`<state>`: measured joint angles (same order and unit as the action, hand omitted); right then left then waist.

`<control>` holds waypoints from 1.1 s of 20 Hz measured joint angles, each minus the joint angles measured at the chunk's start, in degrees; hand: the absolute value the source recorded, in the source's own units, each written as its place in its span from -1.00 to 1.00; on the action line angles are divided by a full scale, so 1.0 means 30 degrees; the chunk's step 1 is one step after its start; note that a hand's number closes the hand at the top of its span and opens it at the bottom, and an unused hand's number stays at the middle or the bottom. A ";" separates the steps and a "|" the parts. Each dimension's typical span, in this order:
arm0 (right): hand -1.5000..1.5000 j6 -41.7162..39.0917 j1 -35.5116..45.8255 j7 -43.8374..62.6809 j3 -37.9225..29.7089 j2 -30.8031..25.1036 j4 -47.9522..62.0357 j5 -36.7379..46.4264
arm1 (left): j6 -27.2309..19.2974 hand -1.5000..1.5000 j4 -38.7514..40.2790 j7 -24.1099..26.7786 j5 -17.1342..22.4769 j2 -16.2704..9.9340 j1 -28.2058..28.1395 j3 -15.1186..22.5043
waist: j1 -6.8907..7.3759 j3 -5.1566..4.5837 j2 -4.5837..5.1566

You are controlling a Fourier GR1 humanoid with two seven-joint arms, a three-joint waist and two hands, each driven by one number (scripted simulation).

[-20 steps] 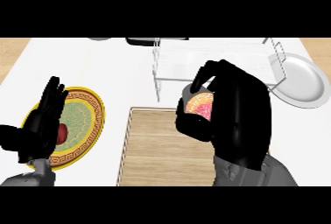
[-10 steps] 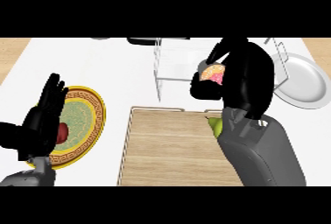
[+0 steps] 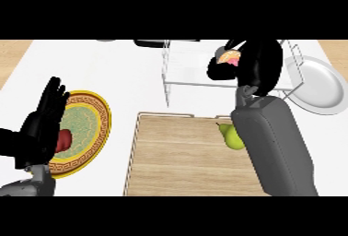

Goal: Pick the cupcake from the tray and place it in the tiered shelf

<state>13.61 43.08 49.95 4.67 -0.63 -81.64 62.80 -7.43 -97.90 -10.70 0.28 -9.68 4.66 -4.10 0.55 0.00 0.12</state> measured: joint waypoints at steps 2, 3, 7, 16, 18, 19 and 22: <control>1.00 0.0971 0.0422 -0.0892 -0.0492 -0.0136 0.1385 -0.0243 | 0.0046 0.00 0.0014 0.0245 -0.0032 0.0090 -0.0240 -0.0023 | 0.0024 0.0000 0.0007; 1.00 0.1400 0.0760 -0.1196 -0.0709 -0.0112 0.2185 -0.0270 | -0.0058 0.00 0.0240 0.0193 -0.0159 0.0152 0.0095 0.0009 | 0.0017 0.0001 0.0012; 1.00 0.2556 0.1529 -0.2169 -0.1578 -0.0215 0.4383 -0.0740 | -0.0104 0.00 0.0830 0.0419 -0.0345 0.0300 0.0464 -0.0011 | 0.0011 0.0001 0.0024; -1.00 0.4296 0.2956 -0.5160 -0.4050 -0.0550 0.8393 -0.4013 | 0.0180 0.00 0.0507 0.0373 -0.0278 0.0294 0.0219 -0.0149 | 0.0079 0.0003 0.0030; -1.00 0.4449 0.3192 -0.5739 -0.4287 -0.0582 0.8814 -0.4583 | 0.0027 0.00 0.0518 0.0583 -0.0482 0.0585 0.0014 0.0048 | 0.0057 0.0006 0.0023; -1.00 0.4308 0.3230 -0.6037 -0.4405 -0.0698 0.8793 -0.4952 | 0.0002 0.00 0.0656 0.0604 -0.0552 0.0650 0.0103 0.0096 | 0.0030 0.0004 0.0015; -1.00 0.4531 0.3495 -0.6864 -0.4506 -0.0652 0.8987 -0.5603 | -0.0171 0.00 0.0451 0.0276 -0.0729 0.0877 0.0179 0.0285 | 0.0007 0.0006 0.0001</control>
<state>27.20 53.56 29.35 -8.85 -2.59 -54.68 45.99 -7.94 -96.55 -9.87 -1.90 -7.05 5.19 -3.24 0.57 0.02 0.12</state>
